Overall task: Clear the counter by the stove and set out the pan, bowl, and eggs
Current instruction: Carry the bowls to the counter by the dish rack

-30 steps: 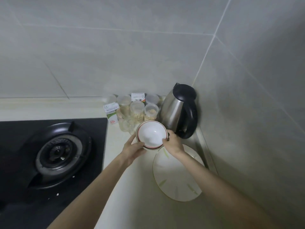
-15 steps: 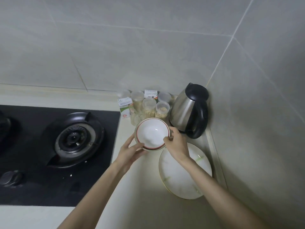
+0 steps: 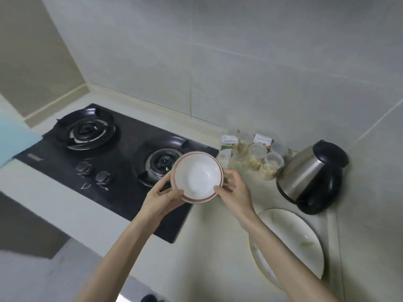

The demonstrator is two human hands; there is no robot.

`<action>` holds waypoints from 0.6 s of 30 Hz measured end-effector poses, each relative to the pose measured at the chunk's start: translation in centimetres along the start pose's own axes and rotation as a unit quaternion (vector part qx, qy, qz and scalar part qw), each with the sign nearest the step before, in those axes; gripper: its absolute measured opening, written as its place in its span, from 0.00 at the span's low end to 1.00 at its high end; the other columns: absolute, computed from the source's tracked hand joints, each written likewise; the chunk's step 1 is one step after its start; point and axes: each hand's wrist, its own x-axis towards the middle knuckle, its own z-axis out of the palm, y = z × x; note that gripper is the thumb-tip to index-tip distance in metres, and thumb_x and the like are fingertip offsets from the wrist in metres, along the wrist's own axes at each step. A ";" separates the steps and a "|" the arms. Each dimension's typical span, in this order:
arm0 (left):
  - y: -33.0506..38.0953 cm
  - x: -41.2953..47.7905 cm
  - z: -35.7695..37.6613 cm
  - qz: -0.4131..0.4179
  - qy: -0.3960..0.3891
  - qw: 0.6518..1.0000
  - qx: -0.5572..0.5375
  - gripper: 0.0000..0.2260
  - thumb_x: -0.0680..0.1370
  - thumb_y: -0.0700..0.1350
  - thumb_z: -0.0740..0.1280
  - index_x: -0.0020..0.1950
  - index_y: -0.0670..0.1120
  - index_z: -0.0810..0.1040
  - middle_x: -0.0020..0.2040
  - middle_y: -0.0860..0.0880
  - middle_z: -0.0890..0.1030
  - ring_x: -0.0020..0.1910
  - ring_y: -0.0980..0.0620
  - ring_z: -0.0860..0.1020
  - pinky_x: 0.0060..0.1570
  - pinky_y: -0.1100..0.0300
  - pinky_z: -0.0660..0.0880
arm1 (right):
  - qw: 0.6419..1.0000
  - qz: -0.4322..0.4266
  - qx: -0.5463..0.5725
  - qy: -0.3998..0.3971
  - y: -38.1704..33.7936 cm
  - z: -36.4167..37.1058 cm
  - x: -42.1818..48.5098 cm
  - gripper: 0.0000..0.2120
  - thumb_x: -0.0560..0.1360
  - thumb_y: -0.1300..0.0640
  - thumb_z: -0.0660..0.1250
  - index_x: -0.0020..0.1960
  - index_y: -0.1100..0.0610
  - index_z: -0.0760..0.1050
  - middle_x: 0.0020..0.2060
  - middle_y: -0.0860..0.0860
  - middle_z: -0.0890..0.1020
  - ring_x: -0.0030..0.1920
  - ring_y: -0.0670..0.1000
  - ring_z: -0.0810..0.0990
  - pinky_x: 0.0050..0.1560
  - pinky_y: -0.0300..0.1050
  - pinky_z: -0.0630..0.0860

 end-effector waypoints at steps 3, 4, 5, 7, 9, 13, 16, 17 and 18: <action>1.1 -2.4 -3.4 0.017 0.023 1.000 -0.013 0.27 0.71 0.34 0.71 0.65 0.55 0.75 0.56 0.41 0.82 0.54 0.42 0.81 0.58 0.48 0.77 | 0.998 -0.008 0.006 -0.060 -1.2 3.2 -0.2 0.19 0.67 0.64 0.70 0.51 0.43 0.74 0.47 0.46 0.83 0.48 0.46 0.82 0.54 0.50 0.79; 1.3 -3.4 -4.8 0.026 0.035 0.999 -0.022 0.27 0.71 0.35 0.72 0.66 0.56 0.74 0.56 0.41 0.82 0.54 0.42 0.81 0.58 0.49 0.77 | 0.996 -0.011 0.004 -0.085 -1.8 4.7 -0.4 0.19 0.67 0.63 0.70 0.52 0.44 0.74 0.47 0.47 0.83 0.47 0.47 0.83 0.54 0.52 0.79; 1.6 -4.3 -6.1 0.034 0.046 0.998 -0.030 0.27 0.71 0.35 0.72 0.66 0.56 0.74 0.56 0.41 0.82 0.54 0.42 0.82 0.57 0.50 0.77 | 0.994 -0.014 0.003 -0.108 -2.3 6.1 -0.6 0.19 0.67 0.63 0.70 0.52 0.44 0.74 0.48 0.49 0.82 0.47 0.48 0.83 0.54 0.54 0.79; 2.0 -5.9 -8.4 0.046 0.084 0.994 -0.052 0.27 0.71 0.35 0.72 0.66 0.56 0.74 0.55 0.40 0.82 0.53 0.42 0.82 0.54 0.52 0.79 | 0.988 -0.025 -0.002 -0.150 -3.4 8.8 -1.1 0.19 0.68 0.62 0.70 0.52 0.43 0.74 0.48 0.48 0.82 0.47 0.48 0.83 0.54 0.55 0.80; 2.3 -7.3 -11.3 0.052 0.137 0.985 -0.089 0.27 0.71 0.34 0.71 0.66 0.55 0.74 0.56 0.39 0.81 0.52 0.40 0.82 0.50 0.54 0.80 | 0.981 -0.038 -0.013 -0.191 -4.7 12.0 -1.8 0.19 0.68 0.62 0.71 0.51 0.41 0.74 0.47 0.48 0.82 0.47 0.48 0.83 0.54 0.54 0.80; 2.2 -10.6 -17.5 0.059 0.190 0.966 -0.166 0.30 0.70 0.33 0.72 0.69 0.51 0.71 0.56 0.40 0.82 0.51 0.39 0.82 0.51 0.52 0.80 | 0.961 -0.058 -0.022 -0.270 -6.5 18.6 -3.8 0.19 0.68 0.64 0.71 0.52 0.45 0.74 0.48 0.50 0.82 0.47 0.50 0.83 0.54 0.57 0.79; 2.4 -14.1 -22.6 0.089 0.226 0.952 -0.185 0.28 0.72 0.34 0.70 0.70 0.50 0.70 0.55 0.42 0.83 0.51 0.39 0.82 0.52 0.51 0.79 | 0.946 -0.071 -0.038 -0.315 -7.8 24.3 -6.0 0.19 0.68 0.63 0.70 0.52 0.45 0.74 0.48 0.48 0.82 0.47 0.48 0.83 0.54 0.55 0.80; 2.5 -15.3 -24.2 0.098 0.237 0.948 -0.188 0.25 0.73 0.34 0.69 0.69 0.49 0.71 0.55 0.43 0.83 0.51 0.39 0.82 0.51 0.53 0.80 | 0.940 -0.074 -0.039 -0.330 -8.3 26.2 -7.0 0.18 0.68 0.64 0.70 0.52 0.45 0.74 0.47 0.48 0.82 0.46 0.48 0.83 0.54 0.54 0.80; 2.7 -16.7 -25.8 0.105 0.250 0.943 -0.191 0.23 0.74 0.34 0.68 0.68 0.49 0.72 0.55 0.43 0.83 0.51 0.39 0.82 0.51 0.54 0.80 | 0.935 -0.076 -0.041 -0.345 -8.7 28.2 -8.0 0.18 0.68 0.64 0.69 0.52 0.45 0.74 0.47 0.49 0.82 0.46 0.47 0.83 0.54 0.53 0.80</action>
